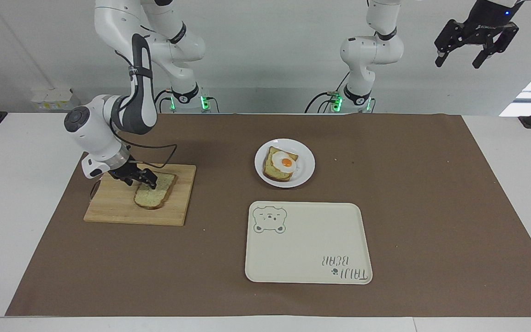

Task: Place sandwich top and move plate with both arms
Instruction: 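Close the right gripper on the bread slice edge and lift it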

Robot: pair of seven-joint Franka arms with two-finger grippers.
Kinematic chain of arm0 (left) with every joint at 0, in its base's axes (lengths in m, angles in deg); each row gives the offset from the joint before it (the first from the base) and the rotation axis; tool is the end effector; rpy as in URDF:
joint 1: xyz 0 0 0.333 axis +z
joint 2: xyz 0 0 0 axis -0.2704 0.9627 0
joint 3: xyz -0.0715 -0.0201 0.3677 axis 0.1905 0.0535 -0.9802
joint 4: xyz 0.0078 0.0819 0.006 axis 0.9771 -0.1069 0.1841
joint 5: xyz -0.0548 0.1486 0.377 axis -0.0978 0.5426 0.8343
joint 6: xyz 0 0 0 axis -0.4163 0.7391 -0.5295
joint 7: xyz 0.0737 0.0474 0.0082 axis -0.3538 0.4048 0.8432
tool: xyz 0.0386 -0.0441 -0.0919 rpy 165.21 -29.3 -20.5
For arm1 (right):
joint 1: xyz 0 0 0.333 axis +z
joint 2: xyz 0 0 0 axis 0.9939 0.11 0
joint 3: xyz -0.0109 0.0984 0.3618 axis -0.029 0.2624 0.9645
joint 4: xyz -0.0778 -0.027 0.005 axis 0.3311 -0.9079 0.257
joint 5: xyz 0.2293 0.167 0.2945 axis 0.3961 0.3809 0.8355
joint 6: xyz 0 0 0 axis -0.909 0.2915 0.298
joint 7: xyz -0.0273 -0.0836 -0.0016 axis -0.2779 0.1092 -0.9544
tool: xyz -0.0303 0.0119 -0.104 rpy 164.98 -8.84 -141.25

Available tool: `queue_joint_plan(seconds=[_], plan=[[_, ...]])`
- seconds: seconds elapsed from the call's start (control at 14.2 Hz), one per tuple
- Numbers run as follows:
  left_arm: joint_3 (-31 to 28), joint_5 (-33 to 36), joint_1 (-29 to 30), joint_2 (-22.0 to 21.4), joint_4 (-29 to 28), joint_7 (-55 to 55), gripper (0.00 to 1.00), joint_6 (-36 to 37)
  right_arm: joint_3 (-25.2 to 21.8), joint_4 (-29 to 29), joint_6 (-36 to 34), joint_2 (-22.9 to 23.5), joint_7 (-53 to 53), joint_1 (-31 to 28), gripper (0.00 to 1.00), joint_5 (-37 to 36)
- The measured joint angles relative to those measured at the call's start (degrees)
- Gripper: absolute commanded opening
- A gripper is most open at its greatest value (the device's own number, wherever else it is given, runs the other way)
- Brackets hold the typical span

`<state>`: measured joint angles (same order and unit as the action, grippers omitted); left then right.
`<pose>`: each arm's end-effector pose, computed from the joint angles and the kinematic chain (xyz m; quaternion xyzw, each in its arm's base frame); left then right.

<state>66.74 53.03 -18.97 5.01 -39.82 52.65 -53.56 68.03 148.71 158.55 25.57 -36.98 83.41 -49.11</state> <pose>0.4758 -0.0143 0.8242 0.9990 -0.0431 0.0063 0.0122 0.5744 -0.0824 0.3652 -0.9901 0.1210 0.0251 0.0664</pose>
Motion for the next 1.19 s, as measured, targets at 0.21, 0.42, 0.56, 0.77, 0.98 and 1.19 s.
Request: queue_joint_plan(seconds=[0.21,0.42,0.56,0.77,0.98,1.19], plan=[[0.0,0.0,0.0,0.0,0.0,0.0,1.0,0.0,0.01,0.75,0.69,0.01,-0.08,-0.12,1.0,0.51],[0.0,0.0,0.0,0.0,0.0,0.0,1.0,0.0,0.02,1.41,1.34,0.02,-0.08,-0.12,1.0,0.52],[0.0,0.0,0.0,0.0,0.0,0.01,1.0,0.0,0.02,1.57,1.68,0.02,-0.08,-0.12,0.63,0.52],[0.0,0.0,0.0,0.0,0.0,0.01,1.0,0.0,0.07,1.67,1.91,0.01,-0.09,-0.12,0.01,0.59],[0.0,0.0,0.0,0.0,0.0,0.01,1.0,0.0,0.13,1.61,1.95,-0.31,-0.09,-0.11,0.0,0.78],[0.0,0.0,0.0,0.0,0.0,0.01,1.0,0.0,0.0,1.62,1.95,-0.41,-0.1,-0.13,0.0,0.81]])
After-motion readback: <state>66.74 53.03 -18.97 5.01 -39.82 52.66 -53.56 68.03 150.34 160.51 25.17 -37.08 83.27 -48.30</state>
